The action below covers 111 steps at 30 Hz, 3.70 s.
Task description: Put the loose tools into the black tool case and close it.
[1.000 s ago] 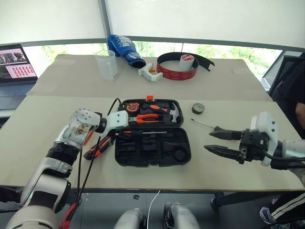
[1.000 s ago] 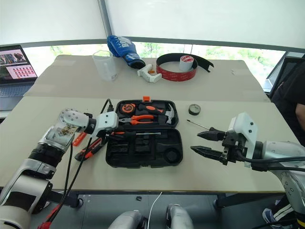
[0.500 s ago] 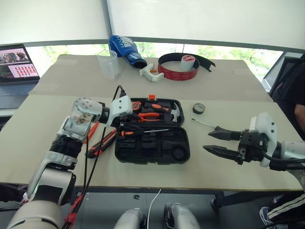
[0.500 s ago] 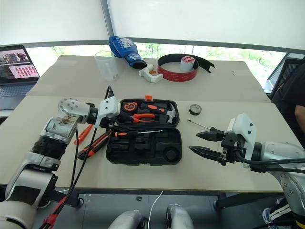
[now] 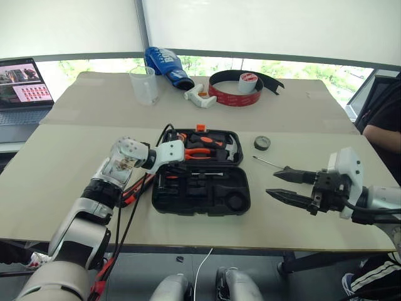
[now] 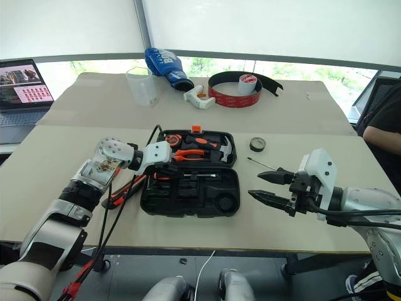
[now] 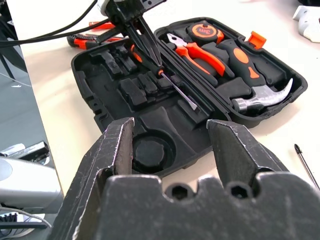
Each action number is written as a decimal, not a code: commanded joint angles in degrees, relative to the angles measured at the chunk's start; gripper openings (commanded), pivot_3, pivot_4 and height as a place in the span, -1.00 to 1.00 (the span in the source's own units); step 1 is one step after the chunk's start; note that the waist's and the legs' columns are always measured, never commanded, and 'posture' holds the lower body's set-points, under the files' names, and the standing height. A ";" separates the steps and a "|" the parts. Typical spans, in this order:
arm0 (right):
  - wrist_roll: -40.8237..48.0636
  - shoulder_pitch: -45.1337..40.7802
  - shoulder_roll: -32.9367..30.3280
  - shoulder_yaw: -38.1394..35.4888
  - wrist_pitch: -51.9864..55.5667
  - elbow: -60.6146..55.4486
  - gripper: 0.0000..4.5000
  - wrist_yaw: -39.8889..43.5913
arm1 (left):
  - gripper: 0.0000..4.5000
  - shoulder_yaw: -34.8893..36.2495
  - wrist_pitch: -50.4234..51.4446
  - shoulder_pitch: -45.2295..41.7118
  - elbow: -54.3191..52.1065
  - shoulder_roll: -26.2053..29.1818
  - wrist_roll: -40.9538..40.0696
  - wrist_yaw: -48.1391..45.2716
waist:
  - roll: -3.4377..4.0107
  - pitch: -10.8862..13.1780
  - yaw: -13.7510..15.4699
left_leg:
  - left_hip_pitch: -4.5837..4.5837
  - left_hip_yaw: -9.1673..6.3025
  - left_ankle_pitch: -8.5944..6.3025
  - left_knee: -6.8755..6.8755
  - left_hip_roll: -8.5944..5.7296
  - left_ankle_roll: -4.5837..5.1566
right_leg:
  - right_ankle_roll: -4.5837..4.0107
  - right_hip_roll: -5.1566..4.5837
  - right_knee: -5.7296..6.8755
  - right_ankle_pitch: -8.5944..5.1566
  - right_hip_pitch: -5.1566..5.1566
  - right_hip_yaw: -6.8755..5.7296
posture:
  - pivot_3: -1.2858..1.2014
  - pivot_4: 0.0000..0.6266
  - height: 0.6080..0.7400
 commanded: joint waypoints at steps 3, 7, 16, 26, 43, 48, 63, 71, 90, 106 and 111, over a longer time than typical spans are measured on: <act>0.91 1.25 0.45 -2.35 -0.03 -2.29 0.46 -1.36 | -0.98 -0.99 -0.39 1.34 0.68 -0.32 1.05 -0.50 | -0.01 -0.02 0.21 | 0.00 0.00 -0.01 0.01 0.00 0.01 | 0.03 0.00 -0.01 0.01 0.01 0.01 | 0.03 -0.52 0.84; -0.83 3.85 0.22 -5.30 -0.28 -0.50 0.46 -2.69 | -0.76 5.40 10.34 0.75 -4.11 1.30 -7.85 -5.02 | -0.02 -0.01 0.02 | -0.06 0.00 0.13 0.03 0.00 0.31 | 0.04 0.00 0.00 0.02 -0.04 0.01 | 0.03 -0.52 0.84; -13.08 2.05 -5.83 -4.02 -4.46 16.37 0.46 -2.75 | 0.56 18.51 34.63 2.15 -24.37 12.39 -27.59 -12.65 | 0.01 0.03 -1.04 | -0.31 -0.01 0.20 0.23 0.00 0.44 | 0.00 0.05 0.05 0.02 -0.24 -0.04 | 0.03 -0.52 0.84; -34.97 -21.28 -3.70 18.77 -17.45 43.57 0.46 -3.18 | 1.00 19.97 46.81 10.41 -45.32 18.03 -37.42 -10.32 | 0.12 0.10 -2.08 | -0.13 0.00 0.03 0.27 -0.01 0.02 | -0.10 0.08 0.13 -0.05 -0.10 0.01 | 0.03 -0.52 0.84; -45.91 -37.22 0.94 29.25 -21.37 64.96 -0.22 5.56 | 1.00 21.34 44.97 18.35 -52.68 20.75 -38.82 -4.07 | 0.39 0.27 -2.41 | -0.06 0.00 0.08 0.26 -0.01 -0.18 | -0.17 0.08 0.10 -0.06 -0.02 -0.02 | 0.03 -0.52 0.84; -42.68 -37.72 0.39 26.16 -20.62 60.66 -0.55 8.94 | 1.00 21.76 44.01 20.15 -50.86 23.04 -38.44 -5.22 | 0.45 0.31 -2.47 | -0.04 0.00 0.10 0.25 -0.01 -0.24 | -0.18 0.08 0.12 -0.06 -0.03 -0.03 | 0.03 -0.52 0.84; -34.47 -42.66 9.13 38.24 -6.98 27.43 -0.55 21.61 | 1.00 33.60 37.87 35.81 -48.75 28.90 -37.25 -2.55 | 0.95 0.63 -2.43 | 0.04 -0.15 0.18 -0.03 0.03 -0.38 | -0.35 0.06 0.11 -0.13 -0.08 -0.22 | 0.03 -0.52 0.84; -41.46 -45.82 14.08 42.74 -11.99 35.92 -0.55 18.28 | 1.00 32.55 37.63 36.08 -50.27 28.01 -36.97 0.62 | 0.94 0.63 -2.19 | -0.09 -0.17 0.18 -0.06 -0.11 -0.37 | -0.27 0.01 0.05 -0.06 -0.15 -0.24 | 0.03 -0.52 0.84; -44.73 -45.95 17.54 43.16 -16.65 38.96 -0.33 18.49 | 1.00 31.92 38.16 34.03 -50.69 28.07 -38.01 1.47 | 0.95 0.63 -3.20 | 0.02 -0.35 0.34 -0.16 -0.07 -0.66 | -0.46 0.01 0.13 -0.08 -0.09 -0.48 | 0.03 -0.52 0.84; -40.09 -46.78 22.96 38.61 -10.51 36.62 0.46 15.32 | 1.00 30.59 37.08 32.33 -48.90 27.85 -37.13 1.31 | 0.95 0.63 -3.45 | 0.03 -0.38 0.34 -0.22 -0.07 -0.67 | -0.55 0.02 0.13 -0.02 -0.10 -0.51 | 0.03 -0.52 0.84; -39.99 -45.64 24.28 38.99 -9.73 36.99 -0.31 13.37 | 1.00 30.00 36.42 31.72 -48.12 27.42 -36.64 1.27 | 0.95 0.63 -3.47 | 0.04 -0.38 0.35 -0.23 -0.07 -0.68 | -0.55 0.02 0.13 -0.02 -0.10 -0.52 | 0.03 -0.52 0.84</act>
